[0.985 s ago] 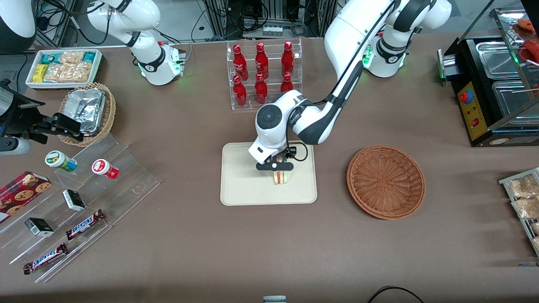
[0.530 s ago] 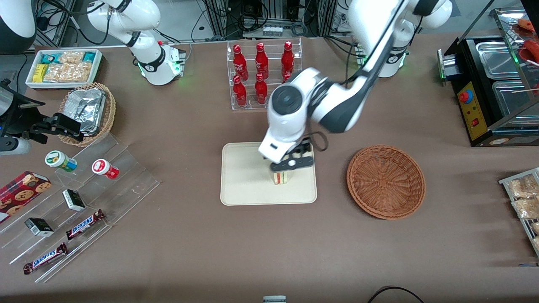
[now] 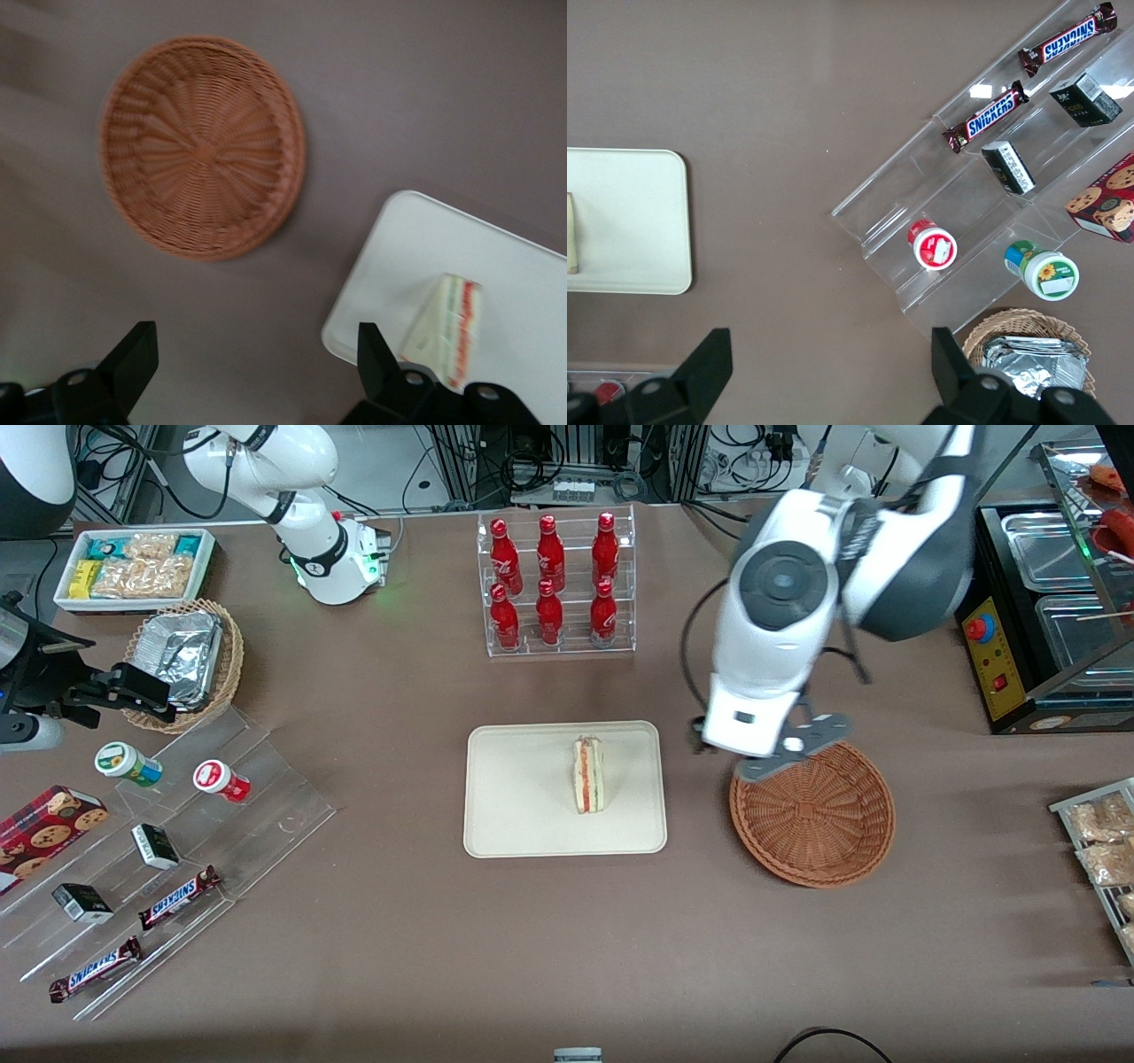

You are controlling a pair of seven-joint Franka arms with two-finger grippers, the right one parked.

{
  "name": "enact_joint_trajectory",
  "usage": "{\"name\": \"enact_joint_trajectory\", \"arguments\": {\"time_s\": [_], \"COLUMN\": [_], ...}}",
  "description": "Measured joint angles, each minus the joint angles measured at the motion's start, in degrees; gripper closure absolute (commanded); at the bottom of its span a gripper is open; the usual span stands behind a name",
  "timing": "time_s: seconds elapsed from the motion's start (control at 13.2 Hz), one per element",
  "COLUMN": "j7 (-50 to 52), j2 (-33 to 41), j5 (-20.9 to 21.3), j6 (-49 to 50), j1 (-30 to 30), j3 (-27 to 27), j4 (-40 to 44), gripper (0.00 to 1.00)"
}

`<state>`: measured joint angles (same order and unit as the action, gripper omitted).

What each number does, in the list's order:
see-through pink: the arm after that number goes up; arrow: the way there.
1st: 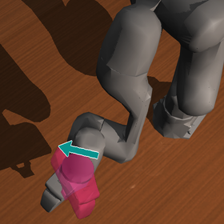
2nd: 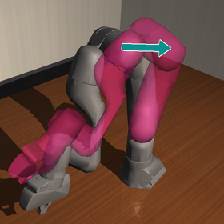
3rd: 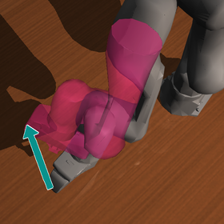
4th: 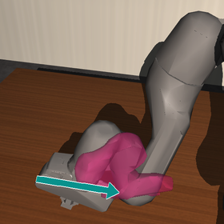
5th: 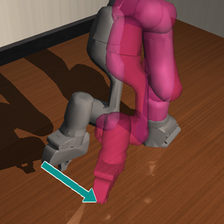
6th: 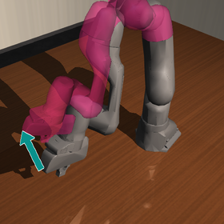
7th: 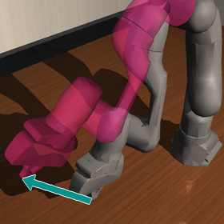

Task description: Place sandwich from basket to tray

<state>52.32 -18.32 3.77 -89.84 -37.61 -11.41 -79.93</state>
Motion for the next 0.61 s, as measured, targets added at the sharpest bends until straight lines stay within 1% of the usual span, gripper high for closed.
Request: {"name": "enact_joint_trajectory", "arguments": {"time_s": [0.15,0.23,0.61], "j7": [-1.58,-3.95,-21.02], "j2": [1.1,1.75,6.71], "j5": [0.43,0.43,0.37], "j6": [0.5,0.91,5.5], "j1": [0.0,0.07,0.45], "j3": [-4.31,-6.82,-19.47], "j4": [-0.49,-0.62,-0.93], "gripper": [0.01,0.01,0.01]}}
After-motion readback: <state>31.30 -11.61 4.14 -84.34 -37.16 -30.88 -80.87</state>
